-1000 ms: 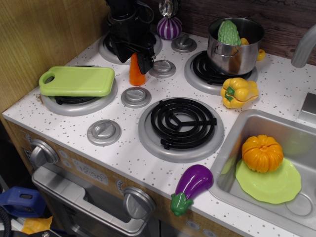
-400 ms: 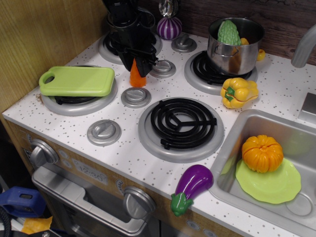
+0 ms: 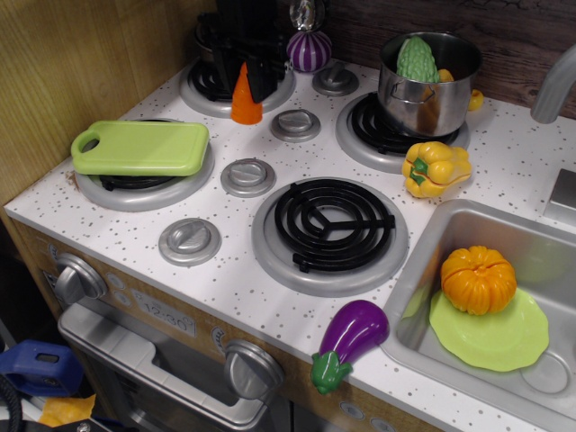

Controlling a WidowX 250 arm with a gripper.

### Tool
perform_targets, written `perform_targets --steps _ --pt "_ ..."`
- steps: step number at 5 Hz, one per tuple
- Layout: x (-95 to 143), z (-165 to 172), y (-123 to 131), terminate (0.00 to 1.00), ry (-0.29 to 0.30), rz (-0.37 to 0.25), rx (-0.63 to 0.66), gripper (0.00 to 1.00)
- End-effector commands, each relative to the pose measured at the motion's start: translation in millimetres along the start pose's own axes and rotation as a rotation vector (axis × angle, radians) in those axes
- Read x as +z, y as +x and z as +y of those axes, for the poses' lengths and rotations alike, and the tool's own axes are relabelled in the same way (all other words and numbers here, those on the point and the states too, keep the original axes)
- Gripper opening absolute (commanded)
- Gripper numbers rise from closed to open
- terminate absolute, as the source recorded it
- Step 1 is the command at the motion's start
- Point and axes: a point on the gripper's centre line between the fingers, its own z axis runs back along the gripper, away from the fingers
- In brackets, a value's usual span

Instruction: Put carrot on cutting board

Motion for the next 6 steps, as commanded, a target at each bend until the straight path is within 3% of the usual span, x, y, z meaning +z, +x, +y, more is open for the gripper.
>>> perform_targets --steps 1,2,3,4,6 --pt "53 3 -5 0.00 0.104 -0.056 -0.012 0.00" --pt "50 17 -32 0.00 0.094 -0.066 -0.027 0.00" --pt "42 29 -48 0.00 0.130 -0.073 -0.047 0.00" --pt "36 41 -57 0.00 0.164 -0.078 -0.075 0.00" --pt "17 51 -67 0.00 0.159 -0.112 -0.090 0.00"
